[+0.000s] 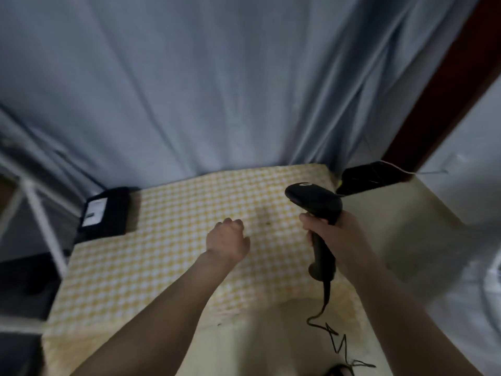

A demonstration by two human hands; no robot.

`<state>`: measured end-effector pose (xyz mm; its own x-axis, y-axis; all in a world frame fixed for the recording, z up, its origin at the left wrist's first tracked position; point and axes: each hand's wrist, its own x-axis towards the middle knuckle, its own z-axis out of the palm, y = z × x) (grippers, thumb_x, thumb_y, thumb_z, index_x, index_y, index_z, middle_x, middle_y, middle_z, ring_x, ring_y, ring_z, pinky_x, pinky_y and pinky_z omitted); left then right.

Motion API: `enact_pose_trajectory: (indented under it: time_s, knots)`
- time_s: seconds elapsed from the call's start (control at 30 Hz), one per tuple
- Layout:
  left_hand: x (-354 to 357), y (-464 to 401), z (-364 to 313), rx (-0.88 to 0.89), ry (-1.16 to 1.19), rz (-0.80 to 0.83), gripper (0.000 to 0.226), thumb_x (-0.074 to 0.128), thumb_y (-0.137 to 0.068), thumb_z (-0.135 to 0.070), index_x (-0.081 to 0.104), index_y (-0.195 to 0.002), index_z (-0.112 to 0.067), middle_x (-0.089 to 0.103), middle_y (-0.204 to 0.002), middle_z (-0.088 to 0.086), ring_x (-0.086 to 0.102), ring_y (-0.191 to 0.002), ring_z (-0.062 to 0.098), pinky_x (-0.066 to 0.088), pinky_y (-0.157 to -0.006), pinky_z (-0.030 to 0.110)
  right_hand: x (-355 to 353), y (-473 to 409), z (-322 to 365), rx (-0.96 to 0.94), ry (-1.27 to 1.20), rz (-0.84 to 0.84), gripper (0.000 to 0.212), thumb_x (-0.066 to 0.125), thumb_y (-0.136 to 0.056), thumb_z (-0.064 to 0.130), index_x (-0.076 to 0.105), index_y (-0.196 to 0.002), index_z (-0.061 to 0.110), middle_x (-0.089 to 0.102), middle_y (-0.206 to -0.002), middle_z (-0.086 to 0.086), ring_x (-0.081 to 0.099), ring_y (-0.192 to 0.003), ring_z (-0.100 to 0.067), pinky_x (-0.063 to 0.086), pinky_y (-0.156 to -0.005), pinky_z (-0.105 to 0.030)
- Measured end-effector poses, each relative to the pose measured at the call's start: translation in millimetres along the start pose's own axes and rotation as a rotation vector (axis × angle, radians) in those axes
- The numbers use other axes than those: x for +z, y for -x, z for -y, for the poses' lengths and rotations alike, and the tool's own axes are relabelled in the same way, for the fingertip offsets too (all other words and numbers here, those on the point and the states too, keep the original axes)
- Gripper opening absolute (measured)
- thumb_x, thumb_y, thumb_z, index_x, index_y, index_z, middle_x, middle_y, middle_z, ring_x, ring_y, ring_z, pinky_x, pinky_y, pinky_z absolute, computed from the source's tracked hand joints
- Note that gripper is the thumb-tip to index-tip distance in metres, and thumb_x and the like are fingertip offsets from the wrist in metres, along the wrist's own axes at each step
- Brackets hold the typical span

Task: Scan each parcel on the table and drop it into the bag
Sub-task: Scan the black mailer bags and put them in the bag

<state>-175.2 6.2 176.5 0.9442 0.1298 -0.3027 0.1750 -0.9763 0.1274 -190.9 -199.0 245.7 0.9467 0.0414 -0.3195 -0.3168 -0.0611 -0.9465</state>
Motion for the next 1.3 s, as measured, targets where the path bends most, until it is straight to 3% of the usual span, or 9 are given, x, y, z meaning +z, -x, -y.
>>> enact_pose_trajectory:
  time_s: [0.2,0.4,0.67,0.83,0.97,1.17,1.3]
  knots:
    - [3.6,51.4,155.2,-0.227,0.096,0.003,0.039,0.051,-0.097,-0.039,0.054,-0.13,-0.018,0.052,-0.131,0.005,0.051,-0.121,0.022,0.046,-0.092,0.033,142.6,12.3,-6.5,0.008,0.041,0.205,0.023,0.071,-0.083,0.011,0.06,-0.083,-0.009,0.054,-0.07,-0.018,0.054,-0.057,-0.024,0.047,-0.059,-0.031]
    - [4.0,91.1,258.2,-0.428,0.2,-0.009,0.04,0.051,-0.097,-0.038,0.053,-0.132,-0.019,0.05,-0.134,0.005,0.052,-0.12,0.022,0.046,-0.093,0.033,249.9,25.6,-10.6,0.013,0.15,0.371,0.022,0.07,-0.085,0.014,0.065,-0.093,-0.006,0.059,-0.071,-0.018,0.057,-0.064,-0.025,0.05,-0.065,-0.034]
    - [3.9,98.6,323.6,-0.542,0.302,-0.021,0.04,0.052,-0.096,-0.04,0.056,-0.132,-0.022,0.049,-0.137,0.004,0.051,-0.123,0.023,0.044,-0.097,0.033,339.7,12.3,-13.3,-0.016,0.241,0.507,0.021,0.071,-0.084,0.019,0.068,-0.086,-0.001,0.065,-0.073,-0.016,0.062,-0.066,-0.026,0.055,-0.078,-0.044]
    - [-8.0,68.1,366.9,-0.593,0.315,-0.013,0.04,0.053,-0.096,-0.04,0.055,-0.132,-0.022,0.048,-0.138,0.006,0.051,-0.123,0.023,0.043,-0.096,0.031,389.1,-14.2,-7.4,-0.009,0.23,0.577,0.022,0.07,-0.085,0.016,0.065,-0.081,-0.004,0.06,-0.065,-0.012,0.058,-0.061,-0.021,0.05,-0.067,-0.035]
    - [-20.6,22.3,392.9,-0.597,0.329,0.005,0.042,0.053,-0.096,-0.039,0.054,-0.133,-0.02,0.048,-0.139,0.006,0.049,-0.125,0.023,0.043,-0.098,0.033,423.2,-45.8,0.2,0.025,0.195,0.612,0.013,0.069,-0.085,0.012,0.064,-0.076,0.005,0.057,-0.058,-0.004,0.056,-0.054,-0.015,0.049,-0.054,-0.023]
    - [-25.5,-35.9,424.4,-0.637,0.378,0.022,0.041,0.054,-0.095,-0.038,0.055,-0.131,-0.02,0.05,-0.137,0.005,0.05,-0.124,0.022,0.044,-0.098,0.032,462.9,-100.2,3.9,0.068,0.2,0.65,0.008,0.07,-0.084,0.011,0.065,-0.083,0.004,0.057,-0.061,-0.007,0.055,-0.057,-0.019,0.049,-0.058,-0.029]
    - [-17.1,-61.4,456.5,-0.681,0.494,0.058,0.039,0.058,-0.093,-0.037,0.058,-0.128,-0.02,0.052,-0.138,0.003,0.053,-0.123,0.021,0.044,-0.099,0.03,492.6,-125.6,2.5,0.096,0.202,0.656,0.007,0.069,-0.085,0.01,0.065,-0.087,0.004,0.058,-0.065,-0.007,0.056,-0.057,-0.017,0.051,-0.055,-0.023]
